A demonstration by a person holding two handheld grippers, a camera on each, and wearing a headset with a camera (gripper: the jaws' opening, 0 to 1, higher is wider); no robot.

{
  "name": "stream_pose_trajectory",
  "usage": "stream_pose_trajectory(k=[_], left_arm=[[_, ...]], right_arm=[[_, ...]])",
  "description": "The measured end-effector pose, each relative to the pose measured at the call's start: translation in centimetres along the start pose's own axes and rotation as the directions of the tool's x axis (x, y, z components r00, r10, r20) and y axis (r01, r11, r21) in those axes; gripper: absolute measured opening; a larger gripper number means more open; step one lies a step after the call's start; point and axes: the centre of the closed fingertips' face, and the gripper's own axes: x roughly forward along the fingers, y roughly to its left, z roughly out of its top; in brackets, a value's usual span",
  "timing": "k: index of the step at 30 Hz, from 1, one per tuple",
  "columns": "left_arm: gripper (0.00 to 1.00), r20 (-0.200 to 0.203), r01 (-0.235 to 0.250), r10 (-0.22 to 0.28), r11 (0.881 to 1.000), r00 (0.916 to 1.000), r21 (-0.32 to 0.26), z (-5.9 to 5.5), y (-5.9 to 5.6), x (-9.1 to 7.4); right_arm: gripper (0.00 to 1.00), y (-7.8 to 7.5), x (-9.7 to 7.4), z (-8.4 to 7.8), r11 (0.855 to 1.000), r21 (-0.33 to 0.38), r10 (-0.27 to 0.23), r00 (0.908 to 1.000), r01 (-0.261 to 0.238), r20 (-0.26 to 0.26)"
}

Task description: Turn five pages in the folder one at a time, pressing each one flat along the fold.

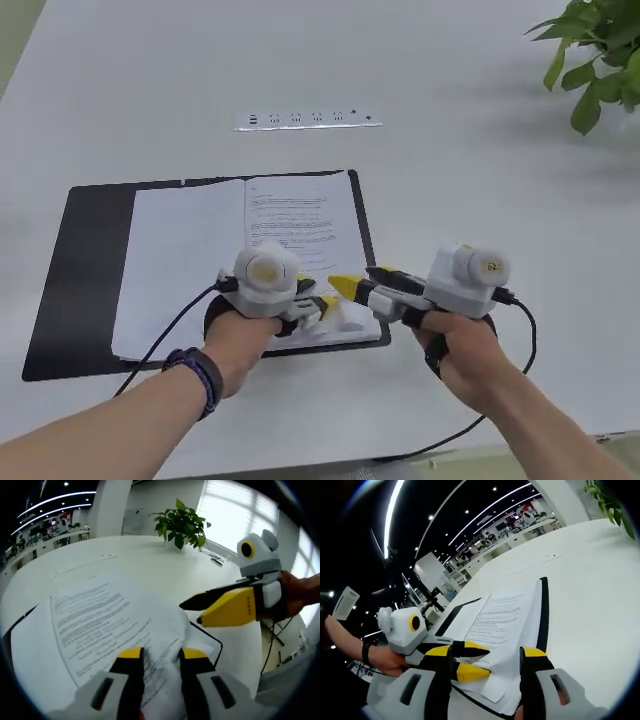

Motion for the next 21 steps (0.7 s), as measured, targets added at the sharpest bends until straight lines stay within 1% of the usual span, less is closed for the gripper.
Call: stream_pose_trajectory(k=[3,6,10,12,14,16,17,18,21], left_arm=[[0.27,0.0,0.0,0.0,1.0,1.0,-0.006,0.0,-0.1,-0.1],[0.29,0.004,0.008,-0.008,1.0,1.0,-0.015,0.0,-0.2,-0.2],[0.33,-0.007,0.025,-0.026,0.999,0.9996,-0.031,-0.1,-0.5,-0.6],[0.34,-0.014,0.025,-0.025,0.999,0.9996,-0.021,-0.3,-0.7,-1.0],[0.37,-0.016,0.026,-0.026,1.0,0.9995,-0.017,-0.5,-0.9,-1.5],[0.41,-0.011,0.025,-0.025,0.999,0.9996,-0.025,-0.5,-1.0,-2.0],[0.43,-0.009,0.025,-0.025,0.999,0.9996,-0.041,-0.5,-1.1,-2.3],[0.44,-0.006,0.025,-0.025,0.999,0.9997,-0.045,-0.4,-1.1,-2.6],[0.48,0.01,0.009,-0.009,0.999,0.9999,-0.04,-0.3,-1.3,-3.8]], right_arm=[[0.52,0.0,0.1,-0.2,1.0,0.003,0.002,1.0,-0.002,-0.006],[0.5,0.6,0.0,0.1,1.0,0.002,0.018,0.9998,-0.018,0.005],[0.45,0.6,-0.3,0.1,1.0,0.011,0.011,0.9999,-0.011,0.012],[0.42,0.6,-0.6,0.3,1.0,0.014,0.01,0.9996,-0.011,0.028],[0.36,1.0,-0.8,0.2,1.0,0.017,0.019,0.9991,-0.019,0.038],[0.32,1.2,-0.9,-0.1,1.0,0.009,0.023,0.9991,-0.023,0.035],[0.3,1.3,-0.9,-0.2,1.0,0.008,0.024,0.9992,-0.025,0.032],[0.28,1.5,-0.9,-0.4,1.0,0.011,0.026,0.9993,-0.026,0.028],[0.23,2.0,-1.0,-0.7,1.0,0.002,0.028,0.9991,-0.028,0.031]])
